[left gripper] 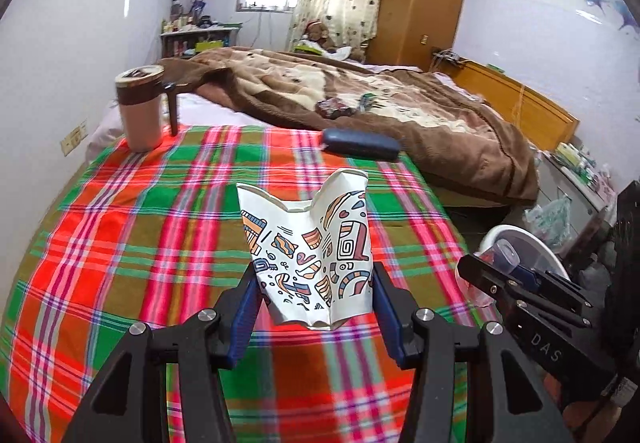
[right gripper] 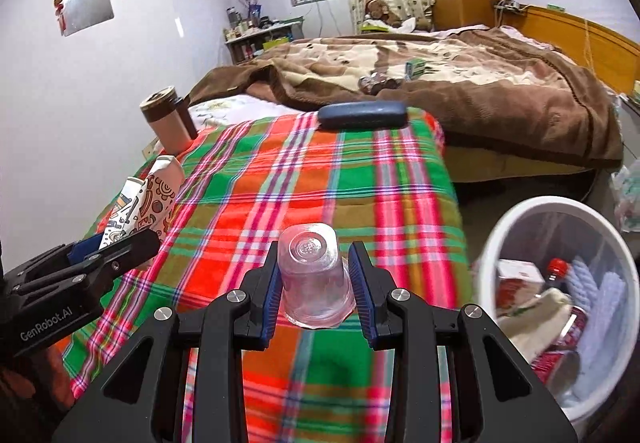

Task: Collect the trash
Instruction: 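Carry the plastic cup with the right tool while the left tool carries the paper cup to the bin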

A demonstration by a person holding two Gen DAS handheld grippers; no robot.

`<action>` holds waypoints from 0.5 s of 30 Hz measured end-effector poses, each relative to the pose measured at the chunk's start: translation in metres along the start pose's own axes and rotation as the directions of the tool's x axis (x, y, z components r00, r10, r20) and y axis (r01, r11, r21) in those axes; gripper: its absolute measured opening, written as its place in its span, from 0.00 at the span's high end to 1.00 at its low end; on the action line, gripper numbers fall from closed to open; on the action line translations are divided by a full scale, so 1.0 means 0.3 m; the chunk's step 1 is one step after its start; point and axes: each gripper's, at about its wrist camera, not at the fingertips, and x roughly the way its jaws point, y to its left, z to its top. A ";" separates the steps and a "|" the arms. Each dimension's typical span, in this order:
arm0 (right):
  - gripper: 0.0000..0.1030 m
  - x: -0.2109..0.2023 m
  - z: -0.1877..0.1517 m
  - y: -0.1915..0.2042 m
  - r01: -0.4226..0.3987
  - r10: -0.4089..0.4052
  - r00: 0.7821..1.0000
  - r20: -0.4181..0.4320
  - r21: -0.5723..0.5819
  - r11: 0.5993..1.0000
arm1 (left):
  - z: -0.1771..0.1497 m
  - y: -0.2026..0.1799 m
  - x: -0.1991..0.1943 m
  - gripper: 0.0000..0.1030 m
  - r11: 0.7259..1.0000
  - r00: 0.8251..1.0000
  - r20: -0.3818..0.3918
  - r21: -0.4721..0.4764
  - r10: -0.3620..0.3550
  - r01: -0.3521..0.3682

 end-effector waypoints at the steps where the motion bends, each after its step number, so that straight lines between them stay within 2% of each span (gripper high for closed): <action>1: 0.67 -0.010 -0.002 -0.010 0.005 -0.005 1.000 0.004 0.003 1.000 | -0.001 -0.015 -0.005 0.49 1.000 1.000 0.002 0.008 -0.006 0.006; 15: 0.67 -0.158 -0.032 -0.189 0.108 -0.114 0.991 0.063 0.093 0.990 | -0.022 -0.296 -0.039 0.49 0.983 0.992 -0.006 0.132 -0.126 0.125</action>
